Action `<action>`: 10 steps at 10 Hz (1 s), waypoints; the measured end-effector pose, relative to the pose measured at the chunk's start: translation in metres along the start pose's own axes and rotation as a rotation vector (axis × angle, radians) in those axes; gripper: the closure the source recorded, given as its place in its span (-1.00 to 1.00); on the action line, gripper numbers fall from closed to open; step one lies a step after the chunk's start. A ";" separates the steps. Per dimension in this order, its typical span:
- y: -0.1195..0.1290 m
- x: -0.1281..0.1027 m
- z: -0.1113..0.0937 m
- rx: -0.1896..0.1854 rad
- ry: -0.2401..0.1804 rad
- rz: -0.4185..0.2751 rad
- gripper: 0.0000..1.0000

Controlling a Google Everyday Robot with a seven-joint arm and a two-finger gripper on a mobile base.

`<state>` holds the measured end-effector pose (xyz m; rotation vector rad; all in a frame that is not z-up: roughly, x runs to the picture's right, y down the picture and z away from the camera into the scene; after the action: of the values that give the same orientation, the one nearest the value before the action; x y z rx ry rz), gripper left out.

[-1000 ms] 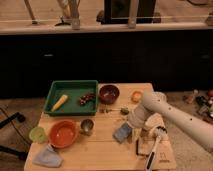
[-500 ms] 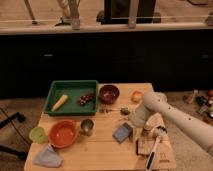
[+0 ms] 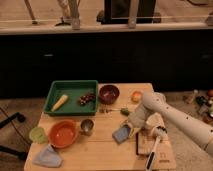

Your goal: Place sponge in red bowl

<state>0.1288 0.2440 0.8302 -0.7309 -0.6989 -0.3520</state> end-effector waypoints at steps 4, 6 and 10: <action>-0.002 -0.012 0.001 -0.028 0.056 -0.005 1.00; -0.003 -0.021 -0.001 -0.039 0.091 -0.020 1.00; -0.005 -0.035 -0.001 -0.057 0.119 -0.053 1.00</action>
<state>0.1020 0.2415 0.8080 -0.7403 -0.5986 -0.4622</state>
